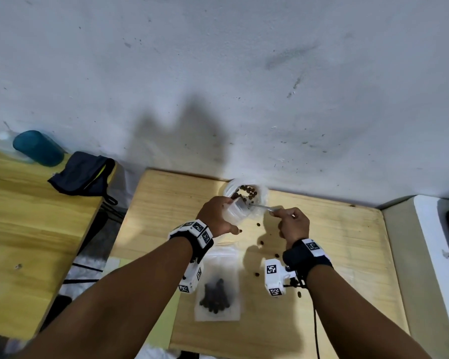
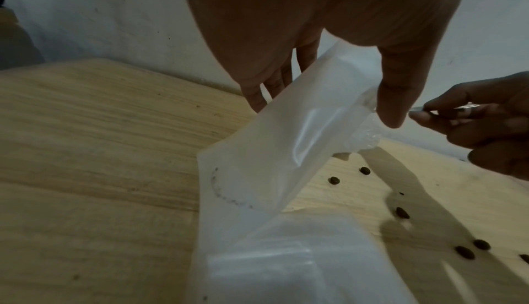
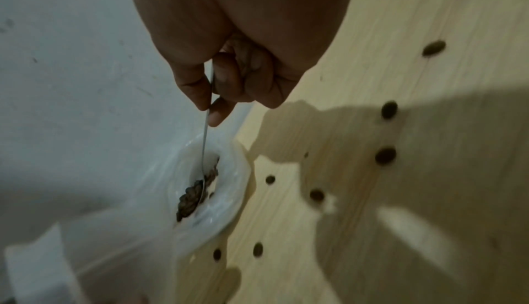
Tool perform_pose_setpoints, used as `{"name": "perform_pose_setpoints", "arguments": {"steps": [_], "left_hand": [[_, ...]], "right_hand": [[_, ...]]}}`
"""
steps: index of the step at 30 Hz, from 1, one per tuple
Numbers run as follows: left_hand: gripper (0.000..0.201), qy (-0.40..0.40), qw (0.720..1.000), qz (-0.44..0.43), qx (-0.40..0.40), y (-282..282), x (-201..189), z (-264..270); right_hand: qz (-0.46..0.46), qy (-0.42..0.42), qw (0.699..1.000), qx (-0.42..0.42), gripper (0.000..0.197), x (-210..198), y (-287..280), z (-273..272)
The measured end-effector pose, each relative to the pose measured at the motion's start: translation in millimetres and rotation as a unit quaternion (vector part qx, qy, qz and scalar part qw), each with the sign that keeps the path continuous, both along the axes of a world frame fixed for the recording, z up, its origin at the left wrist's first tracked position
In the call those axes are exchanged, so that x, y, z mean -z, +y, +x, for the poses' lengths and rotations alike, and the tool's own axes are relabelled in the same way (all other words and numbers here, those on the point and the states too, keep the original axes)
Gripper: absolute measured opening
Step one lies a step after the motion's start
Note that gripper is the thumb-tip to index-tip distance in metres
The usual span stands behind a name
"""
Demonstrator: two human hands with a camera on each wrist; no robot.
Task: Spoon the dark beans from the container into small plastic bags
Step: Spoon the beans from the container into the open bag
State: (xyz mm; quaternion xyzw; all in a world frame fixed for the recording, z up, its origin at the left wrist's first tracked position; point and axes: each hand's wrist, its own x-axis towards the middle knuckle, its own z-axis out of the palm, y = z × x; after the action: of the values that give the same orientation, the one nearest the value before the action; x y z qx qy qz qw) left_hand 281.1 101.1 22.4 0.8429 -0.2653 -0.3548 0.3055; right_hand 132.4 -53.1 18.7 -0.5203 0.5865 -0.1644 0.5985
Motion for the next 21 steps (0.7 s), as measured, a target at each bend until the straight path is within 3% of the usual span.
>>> {"name": "perform_pose_setpoints", "arguments": {"steps": [13,16,21], "left_hand": [[0.094,0.0,0.999,0.015,-0.034,-4.3,-3.2,-7.5],[0.095,0.002,0.999,0.017,-0.035,-6.2,-4.0,-9.1],[0.094,0.007,0.999,0.017,-0.035,-8.8,-3.0,-13.0]], "right_hand": [[-0.045,-0.086,0.995,0.006,0.02,-47.1,-30.2,-38.2],[-0.059,-0.095,0.994,-0.018,0.014,-51.7,-25.0,-37.9],[-0.123,-0.096,0.981,-0.115,0.033,-45.6,-10.6,-26.2]]}}
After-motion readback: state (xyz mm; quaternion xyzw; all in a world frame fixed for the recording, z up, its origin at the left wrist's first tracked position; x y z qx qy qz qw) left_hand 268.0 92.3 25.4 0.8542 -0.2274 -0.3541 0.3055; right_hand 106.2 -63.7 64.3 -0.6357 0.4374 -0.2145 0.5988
